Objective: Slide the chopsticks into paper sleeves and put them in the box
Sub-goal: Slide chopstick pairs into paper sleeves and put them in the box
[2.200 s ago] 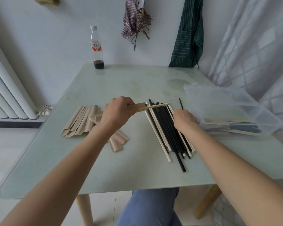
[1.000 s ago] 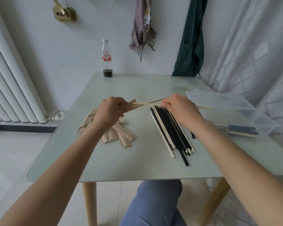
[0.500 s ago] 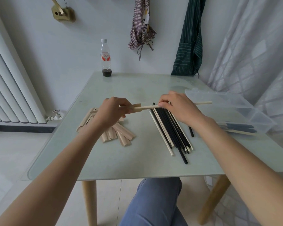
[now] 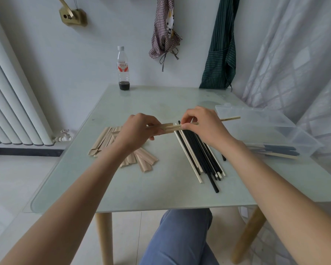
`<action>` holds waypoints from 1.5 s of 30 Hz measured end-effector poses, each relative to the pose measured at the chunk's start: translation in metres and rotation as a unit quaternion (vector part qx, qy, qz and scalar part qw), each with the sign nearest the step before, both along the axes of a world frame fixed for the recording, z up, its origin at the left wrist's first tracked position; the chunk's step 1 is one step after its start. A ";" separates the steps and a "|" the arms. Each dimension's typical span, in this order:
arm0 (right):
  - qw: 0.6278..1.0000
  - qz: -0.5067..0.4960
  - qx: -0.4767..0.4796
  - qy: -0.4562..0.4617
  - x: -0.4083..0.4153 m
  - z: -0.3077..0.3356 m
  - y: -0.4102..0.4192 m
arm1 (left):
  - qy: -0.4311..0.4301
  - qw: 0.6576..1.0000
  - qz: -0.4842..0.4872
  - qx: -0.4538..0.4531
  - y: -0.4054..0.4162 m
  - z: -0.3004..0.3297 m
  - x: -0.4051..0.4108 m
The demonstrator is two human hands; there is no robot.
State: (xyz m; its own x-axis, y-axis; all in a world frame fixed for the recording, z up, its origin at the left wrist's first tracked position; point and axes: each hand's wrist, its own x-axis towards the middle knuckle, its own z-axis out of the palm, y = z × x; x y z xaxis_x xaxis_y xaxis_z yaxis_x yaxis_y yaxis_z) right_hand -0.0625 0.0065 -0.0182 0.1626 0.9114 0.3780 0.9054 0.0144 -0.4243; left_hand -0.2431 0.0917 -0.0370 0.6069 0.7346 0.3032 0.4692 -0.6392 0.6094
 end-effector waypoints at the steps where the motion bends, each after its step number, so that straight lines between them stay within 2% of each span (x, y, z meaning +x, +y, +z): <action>1: 1.000 -0.001 -0.003 0.000 0.000 0.000 0.000 | 0.004 1.000 0.003 0.003 0.000 0.000 0.001; 6: 0.999 -0.018 -0.031 0.008 0.008 0.000 -0.003 | 0.002 1.000 0.011 0.007 0.001 -0.002 0.001; 22: 0.999 -0.022 -0.012 0.035 0.012 -0.002 -0.010 | 0.022 0.999 -0.010 0.022 -0.003 0.002 0.021; 27: 0.996 -0.089 0.006 0.014 0.029 -0.002 -0.020 | 0.018 1.000 -0.012 0.023 -0.003 0.004 0.025; 36: 0.996 -0.072 0.013 0.054 0.055 0.000 -0.033 | 0.035 0.999 -0.022 0.028 -0.007 0.014 0.054; 45: 0.996 -0.075 0.022 0.046 0.088 0.003 -0.050 | 0.037 0.997 -0.063 0.022 -0.023 0.022 0.095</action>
State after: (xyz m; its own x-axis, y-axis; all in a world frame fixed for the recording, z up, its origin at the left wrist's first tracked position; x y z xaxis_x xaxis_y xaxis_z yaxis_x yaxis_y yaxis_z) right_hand 0.0251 -0.0434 -0.0147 0.3314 0.8573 0.3940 0.8562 -0.0978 -0.5073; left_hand -0.1483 0.0683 -0.0154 0.7162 0.6374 0.2842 0.4259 -0.7218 0.5455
